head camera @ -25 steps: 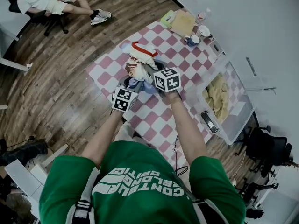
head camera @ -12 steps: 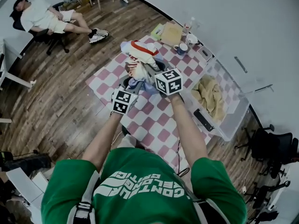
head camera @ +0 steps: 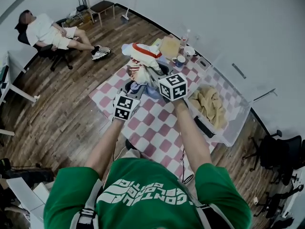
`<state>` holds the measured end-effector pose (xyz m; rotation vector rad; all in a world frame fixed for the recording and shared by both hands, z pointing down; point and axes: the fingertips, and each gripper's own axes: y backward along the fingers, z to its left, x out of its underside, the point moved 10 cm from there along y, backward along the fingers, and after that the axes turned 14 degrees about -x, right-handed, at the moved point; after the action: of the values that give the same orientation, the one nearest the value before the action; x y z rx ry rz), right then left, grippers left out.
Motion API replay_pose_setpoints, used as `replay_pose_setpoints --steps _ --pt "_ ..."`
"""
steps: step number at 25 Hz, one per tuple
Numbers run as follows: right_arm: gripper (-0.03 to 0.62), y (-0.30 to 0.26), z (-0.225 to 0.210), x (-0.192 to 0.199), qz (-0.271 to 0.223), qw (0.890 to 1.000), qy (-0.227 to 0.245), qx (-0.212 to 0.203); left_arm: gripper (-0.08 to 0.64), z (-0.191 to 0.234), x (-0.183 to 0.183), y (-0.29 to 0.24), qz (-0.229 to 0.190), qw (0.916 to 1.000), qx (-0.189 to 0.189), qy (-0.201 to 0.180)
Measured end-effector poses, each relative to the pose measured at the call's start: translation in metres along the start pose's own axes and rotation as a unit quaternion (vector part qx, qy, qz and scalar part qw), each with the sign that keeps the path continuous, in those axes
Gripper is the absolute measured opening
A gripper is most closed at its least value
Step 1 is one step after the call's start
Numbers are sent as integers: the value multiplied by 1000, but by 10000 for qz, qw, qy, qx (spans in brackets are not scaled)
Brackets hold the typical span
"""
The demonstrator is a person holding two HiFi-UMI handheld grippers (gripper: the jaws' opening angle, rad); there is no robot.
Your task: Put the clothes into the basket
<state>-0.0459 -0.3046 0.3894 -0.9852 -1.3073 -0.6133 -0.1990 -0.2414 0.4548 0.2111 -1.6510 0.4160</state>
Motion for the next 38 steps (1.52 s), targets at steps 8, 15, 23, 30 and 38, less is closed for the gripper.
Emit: replay_pose_setpoints --steps 8,15,23,30,38 --pt "117 24 3 -17 -192 9996 142 172 130 -11 -23 2 -215 9996 98 -173" --pt "117 67 -6 -27 -296 9974 227 623 130 -41 -46 -13 -398 9978 468 -236" --pt "117 146 -20 -20 -390 9887 195 1434 130 -105 -66 -40 -599 9900 1241 -298" --pt "117 216 -22 -14 -420 9762 64 2126 130 -164 -85 -53 -698 9777 1937 -412" --pt "117 295 -11 8 -406 9566 -55 2886 130 -236 -90 -57 -832 9567 2736 -545"
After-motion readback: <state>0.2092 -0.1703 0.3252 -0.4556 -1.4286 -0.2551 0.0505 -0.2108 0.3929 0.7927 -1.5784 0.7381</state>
